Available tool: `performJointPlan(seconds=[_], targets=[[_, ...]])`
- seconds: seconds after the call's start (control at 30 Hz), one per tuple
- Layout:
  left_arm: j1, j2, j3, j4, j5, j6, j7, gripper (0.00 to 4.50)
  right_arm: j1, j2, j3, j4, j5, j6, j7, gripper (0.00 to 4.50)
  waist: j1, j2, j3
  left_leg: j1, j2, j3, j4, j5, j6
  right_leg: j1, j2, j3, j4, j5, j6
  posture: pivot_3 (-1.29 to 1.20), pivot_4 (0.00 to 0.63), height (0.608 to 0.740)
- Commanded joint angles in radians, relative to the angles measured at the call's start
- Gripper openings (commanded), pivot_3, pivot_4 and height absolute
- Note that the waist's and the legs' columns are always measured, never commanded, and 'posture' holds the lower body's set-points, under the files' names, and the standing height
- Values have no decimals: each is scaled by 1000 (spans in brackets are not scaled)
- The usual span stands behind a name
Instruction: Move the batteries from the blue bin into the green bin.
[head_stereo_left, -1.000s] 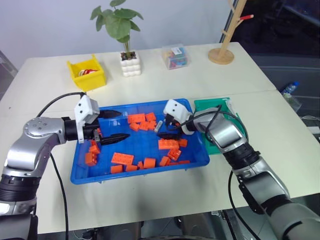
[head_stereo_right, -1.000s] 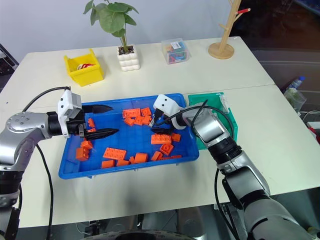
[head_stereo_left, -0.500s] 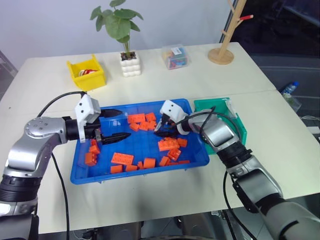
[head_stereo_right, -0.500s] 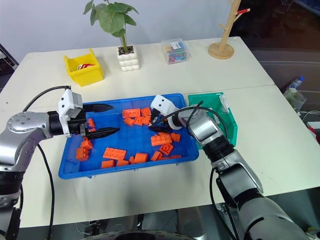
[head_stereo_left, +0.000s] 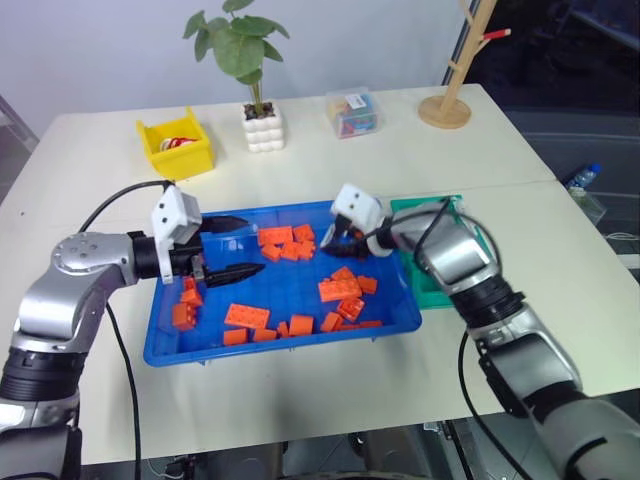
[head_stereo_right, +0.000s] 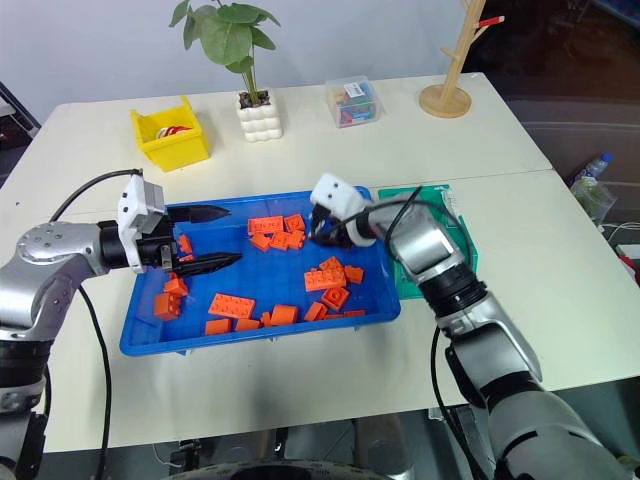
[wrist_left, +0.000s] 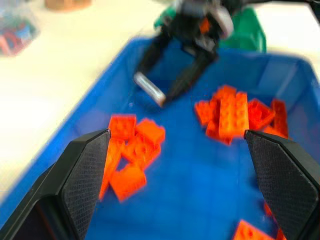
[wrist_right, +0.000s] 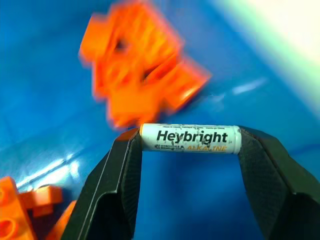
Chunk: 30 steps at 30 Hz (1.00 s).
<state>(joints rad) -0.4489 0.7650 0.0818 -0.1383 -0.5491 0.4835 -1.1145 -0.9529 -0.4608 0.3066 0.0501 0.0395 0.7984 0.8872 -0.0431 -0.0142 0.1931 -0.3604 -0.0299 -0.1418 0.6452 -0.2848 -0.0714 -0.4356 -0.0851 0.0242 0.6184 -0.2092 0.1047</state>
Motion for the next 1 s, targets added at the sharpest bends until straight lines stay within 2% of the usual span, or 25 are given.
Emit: performJointPlan(seconds=[0.03, 0.13, 0.27, 0.43, 0.6, 0.73, 0.8, 0.9, 1.0], targets=[[-86, -21, 1, 13, -36, 21, -7, 4500, -72, -79, -115, -162, 67, 115, 24, 2218, 0, 0, 0, 0, 0, 0, 0, 0, 0, 0, 0, 0, 0, 0, 0, 0, 150, 740], [-136, -44, -15, 34, -49, 37, -24, 4500, -50, -172, -159, -262, 95, 196, 32, 2218, 5, -1, 0, 0, 0, 0, -1, -1, 2, 1, 0, 0, -2, 0, 0, 0, 150, 740], [-174, -69, -42, 68, -44, 39, -49, 4500, 60, -294, -214, -389, 138, 301, 32, 2218, 3, -1, 0, -3, -1, 1, 0, -3, 5, 1, -1, 0, -5, 0, 0, 0, 150, 740], [-205, -94, -70, 111, -27, 25, -75, 4500, 211, -416, -295, -456, 168, 349, 11, 2218, 2, 0, 0, -4, 0, 2, 1, -3, 5, -1, -1, 0, -4, 0, 0, 0, 150, 740], [-220, -109, -90, 142, -12, 12, -95, 4500, 348, -475, -360, -476, 192, 349, -14, 2218, 1, 0, 0, -4, 0, 2, 3, -3, 5, -1, 0, 0, -3, 1, 1, 0, 150, 740], [-228, -118, -98, 152, -4, 8, -102, 4500, 422, -483, -384, -469, 204, 335, -43, 2218, 1, 0, 0, -4, 0, 3, 3, -3, 5, -1, 0, 0, -4, 1, 2, 0, 150, 740], [-231, -120, -98, 152, -2, 10, -104, 4500, 451, -474, -399, -460, 212, 333, -61, 3265, 1, 0, 0, -4, 0, 3, 3, -3, 5, -1, -1, 0, -4, 1, 2, 0, 150, 740], [-230, -119, -95, 149, 0, 13, -102, 4500, 466, -471, -402, -446, 213, 312, -82, 4481, 1, 0, 0, -4, 0, 3, 3, -3, 5, -1, -1, 0, -4, 1, 2, 0, 150, 740], [-225, -114, -87, 145, 1, 16, -94, 4500, 452, -464, -397, -430, 219, 299, -102, 4481, 1, 0, 0, -4, 0, 3, 3, -3, 5, -1, -1, 0, -4, 1, 2, 0, 150, 740]])
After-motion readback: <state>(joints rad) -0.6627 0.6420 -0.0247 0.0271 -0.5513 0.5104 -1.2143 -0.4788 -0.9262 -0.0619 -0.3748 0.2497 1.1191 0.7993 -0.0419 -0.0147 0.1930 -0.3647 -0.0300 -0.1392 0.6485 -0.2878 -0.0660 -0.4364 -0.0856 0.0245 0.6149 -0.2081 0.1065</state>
